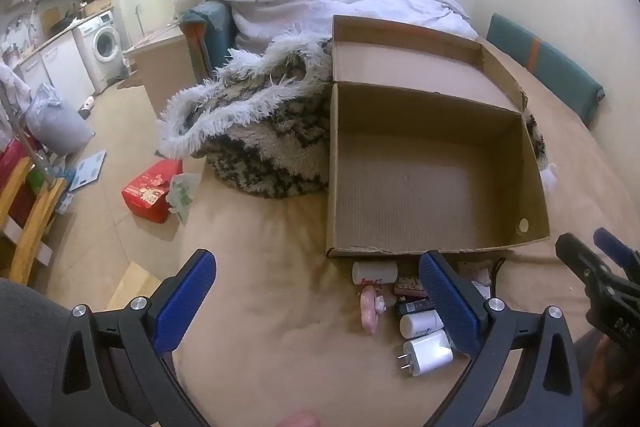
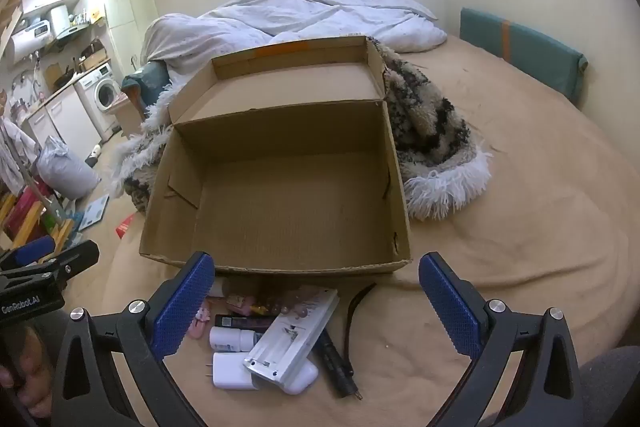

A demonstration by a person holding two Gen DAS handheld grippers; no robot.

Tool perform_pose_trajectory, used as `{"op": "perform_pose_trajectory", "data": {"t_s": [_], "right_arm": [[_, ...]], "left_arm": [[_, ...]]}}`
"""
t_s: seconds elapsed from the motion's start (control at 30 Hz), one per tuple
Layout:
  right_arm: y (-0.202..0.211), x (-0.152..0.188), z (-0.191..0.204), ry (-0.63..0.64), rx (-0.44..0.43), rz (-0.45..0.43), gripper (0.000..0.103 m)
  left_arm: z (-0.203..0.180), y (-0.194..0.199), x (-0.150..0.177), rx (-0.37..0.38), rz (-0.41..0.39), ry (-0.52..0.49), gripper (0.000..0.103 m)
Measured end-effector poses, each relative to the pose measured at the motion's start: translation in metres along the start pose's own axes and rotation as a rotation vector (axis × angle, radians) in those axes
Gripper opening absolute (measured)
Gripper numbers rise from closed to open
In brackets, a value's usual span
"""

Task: Organize rigid objects

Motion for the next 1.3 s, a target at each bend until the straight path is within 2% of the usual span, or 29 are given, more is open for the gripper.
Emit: {"op": "perform_pose_trajectory", "data": {"t_s": [1.3], "right_arm": [[-0.0006, -0.0019, -0.0042, -0.027, -0.007, 0.005, 0.103]], "left_arm": [[-0.0038, 0.0023, -0.0018, 0.012, -0.008, -0.002, 0.101]]}}
Point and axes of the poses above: each gripper's, at about its wrist camera, not at the fingertips, and y roughly against the way its jaws point, z to its left, x to its underside, the point moved 7 cm from there along -y, roughly the way its jaws point, and after that the axes turned 8 degrees about -y, right-handed, at the moved point
